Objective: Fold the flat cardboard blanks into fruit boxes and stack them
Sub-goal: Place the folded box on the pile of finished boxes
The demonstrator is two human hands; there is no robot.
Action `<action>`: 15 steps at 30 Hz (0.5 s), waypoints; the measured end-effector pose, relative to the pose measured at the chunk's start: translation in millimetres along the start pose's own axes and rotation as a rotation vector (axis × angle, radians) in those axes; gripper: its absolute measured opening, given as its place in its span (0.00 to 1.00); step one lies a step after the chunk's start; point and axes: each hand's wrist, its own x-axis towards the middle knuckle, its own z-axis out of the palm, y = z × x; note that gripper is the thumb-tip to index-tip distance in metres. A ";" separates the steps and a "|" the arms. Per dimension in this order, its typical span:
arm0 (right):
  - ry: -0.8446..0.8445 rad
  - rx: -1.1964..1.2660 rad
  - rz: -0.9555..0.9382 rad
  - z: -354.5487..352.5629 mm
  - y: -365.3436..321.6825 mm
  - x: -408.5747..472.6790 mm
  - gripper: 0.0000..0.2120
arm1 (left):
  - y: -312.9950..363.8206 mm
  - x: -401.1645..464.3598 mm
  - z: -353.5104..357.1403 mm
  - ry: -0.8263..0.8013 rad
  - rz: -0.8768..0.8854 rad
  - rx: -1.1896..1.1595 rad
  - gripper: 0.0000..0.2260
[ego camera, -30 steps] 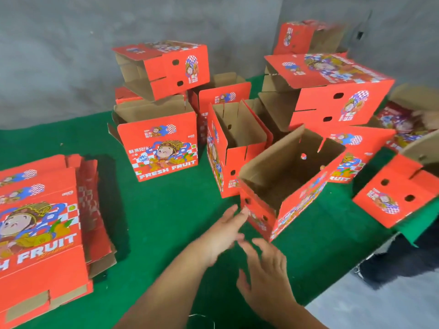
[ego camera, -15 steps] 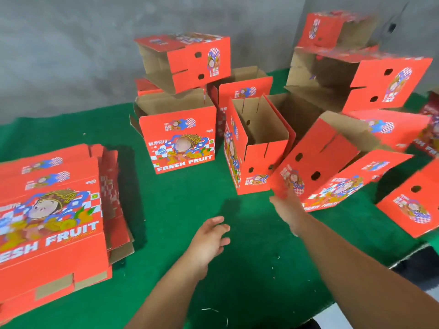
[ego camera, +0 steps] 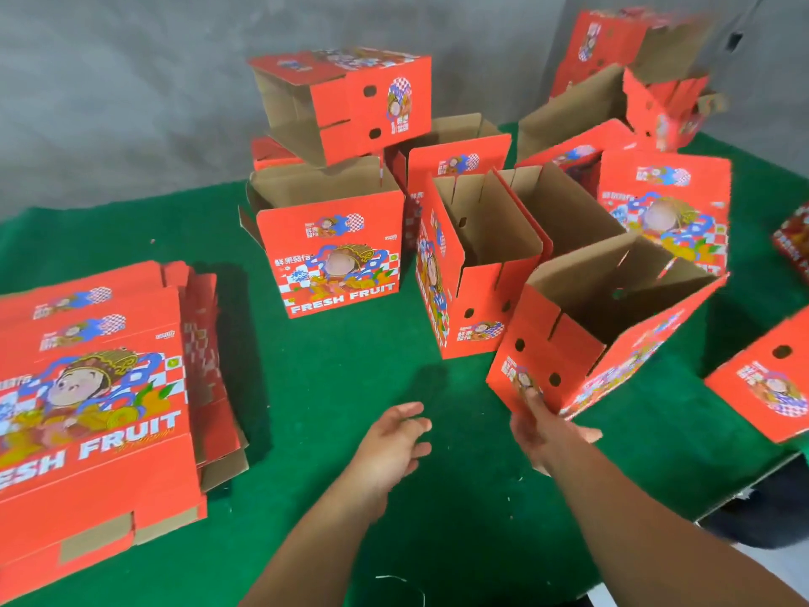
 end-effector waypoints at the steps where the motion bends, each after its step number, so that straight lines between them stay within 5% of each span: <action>1: 0.031 0.067 -0.049 3.5 -4.3 2.9 0.50 | -1.7 0.8 -1.5 0.004 -0.004 0.004 0.11; 4: 0.046 0.096 -0.132 20.1 -18.4 1.8 0.47 | -5.1 5.0 -7.4 0.029 -0.006 0.009 0.10; 9: 0.120 -0.012 0.046 17.4 5.9 12.7 0.32 | -8.3 6.7 -7.7 0.037 -0.024 -0.001 0.09; 13: 0.146 0.107 0.064 -13.9 33.1 31.9 0.21 | -11.0 12.1 -8.5 0.015 -0.036 -0.005 0.08; 15: 0.206 0.455 0.054 -25.6 27.0 30.2 0.23 | -10.7 15.9 -9.3 0.013 -0.048 -0.025 0.08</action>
